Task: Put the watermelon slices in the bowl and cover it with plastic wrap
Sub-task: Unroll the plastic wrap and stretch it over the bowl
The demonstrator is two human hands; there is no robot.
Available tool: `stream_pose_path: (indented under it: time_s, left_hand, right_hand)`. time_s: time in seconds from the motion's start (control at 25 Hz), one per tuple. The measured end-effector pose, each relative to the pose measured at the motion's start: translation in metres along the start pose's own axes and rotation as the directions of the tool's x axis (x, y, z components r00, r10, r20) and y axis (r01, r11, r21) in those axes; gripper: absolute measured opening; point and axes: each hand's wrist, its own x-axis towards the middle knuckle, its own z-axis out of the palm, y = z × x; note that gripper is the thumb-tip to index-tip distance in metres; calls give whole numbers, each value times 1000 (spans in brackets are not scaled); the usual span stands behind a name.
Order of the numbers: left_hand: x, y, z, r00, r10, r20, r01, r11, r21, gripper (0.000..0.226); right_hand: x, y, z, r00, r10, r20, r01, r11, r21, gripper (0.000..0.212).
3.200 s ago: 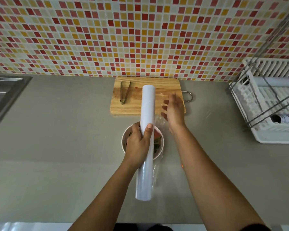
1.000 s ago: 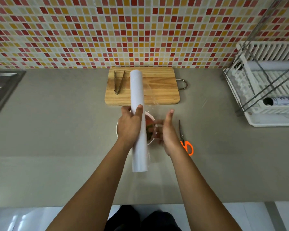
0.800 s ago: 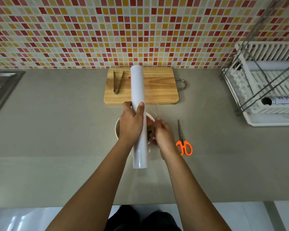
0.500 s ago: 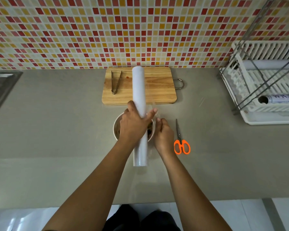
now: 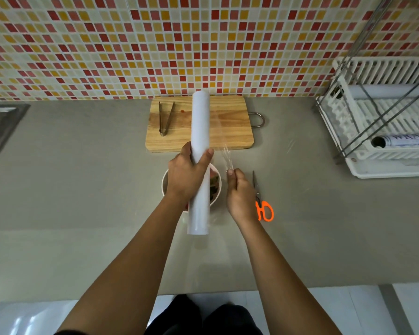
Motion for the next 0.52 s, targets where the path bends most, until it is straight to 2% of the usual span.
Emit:
stream_pose_path:
  time_s: [0.12,0.24,0.28,0.4,0.52]
  left_hand:
    - [-3,1,4,998,7,-69,-7,1000,-3,54]
    - [-3,3,8,989,-2,-146,-1,1000,-23,56]
    - [-1,4,8,988,-9,-155,5,1000,-31,56]
    - [0,6,9,988,30,-155,-33,999,-18,56]
    - [0,9,10,988,58,-145,-56,998,13,56]
  right_hand:
    - [1,-3,0,996,73,54,-76,995,61,34]
    - [-4,-12,6,942,266,205,-289,953,93,61]
    - [-6,-14,8,939,272,212,-293,953,75,63]
    - [-11,-17,13,980,187,64,-192,978,80,51]
    - [-11,-8,16,985,160,-64,-154,984,94,48]
